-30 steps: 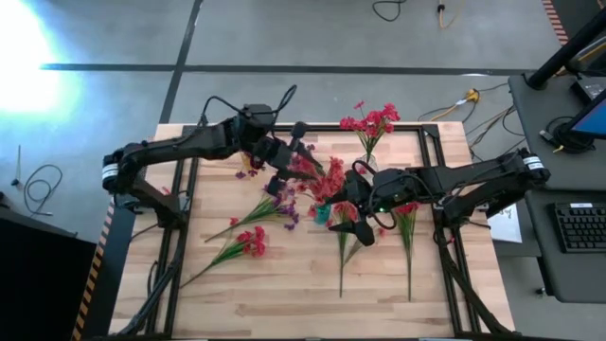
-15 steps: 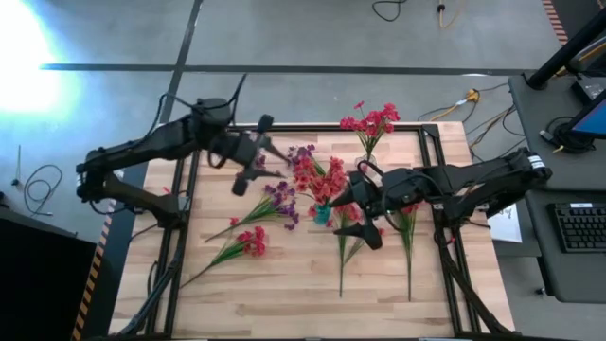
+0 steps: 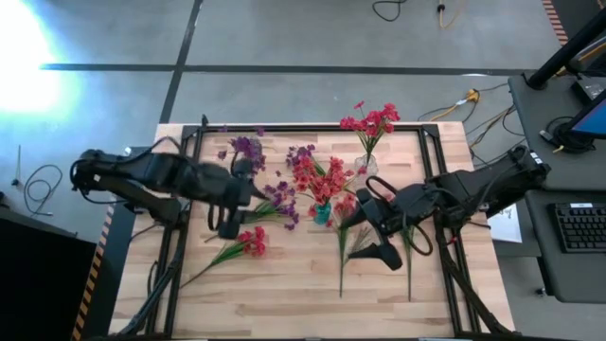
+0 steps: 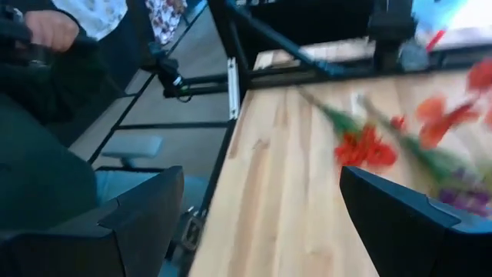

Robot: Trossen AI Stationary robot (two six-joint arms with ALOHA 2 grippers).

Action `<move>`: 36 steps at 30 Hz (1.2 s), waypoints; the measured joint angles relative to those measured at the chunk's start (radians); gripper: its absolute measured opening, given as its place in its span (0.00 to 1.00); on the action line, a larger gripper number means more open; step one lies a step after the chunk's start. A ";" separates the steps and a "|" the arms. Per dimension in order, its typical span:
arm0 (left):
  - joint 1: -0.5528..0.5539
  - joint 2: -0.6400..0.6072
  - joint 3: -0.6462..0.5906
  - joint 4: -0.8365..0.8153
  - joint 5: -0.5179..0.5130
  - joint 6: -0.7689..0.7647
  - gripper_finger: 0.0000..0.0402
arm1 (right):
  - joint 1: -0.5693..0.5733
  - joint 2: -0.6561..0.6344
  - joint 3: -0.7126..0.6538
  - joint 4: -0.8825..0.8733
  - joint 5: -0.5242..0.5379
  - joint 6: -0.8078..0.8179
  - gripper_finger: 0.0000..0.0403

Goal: Sort flowers into vase by color
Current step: Put the left red flowers into the transparent vase

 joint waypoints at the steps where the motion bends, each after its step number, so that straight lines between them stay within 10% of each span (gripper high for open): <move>1: -0.021 0.005 -0.003 -0.016 -0.021 -0.042 0.38 | 0.009 0.000 0.000 -0.016 0.000 0.022 0.85; 19: -0.346 0.130 -0.030 -0.318 -0.055 -0.806 0.38 | 0.224 0.001 -0.004 -0.449 0.108 0.635 0.85; 36: -0.463 0.401 -0.236 -0.357 0.028 -1.250 0.38 | 0.287 0.002 -0.021 -0.435 0.212 0.619 0.85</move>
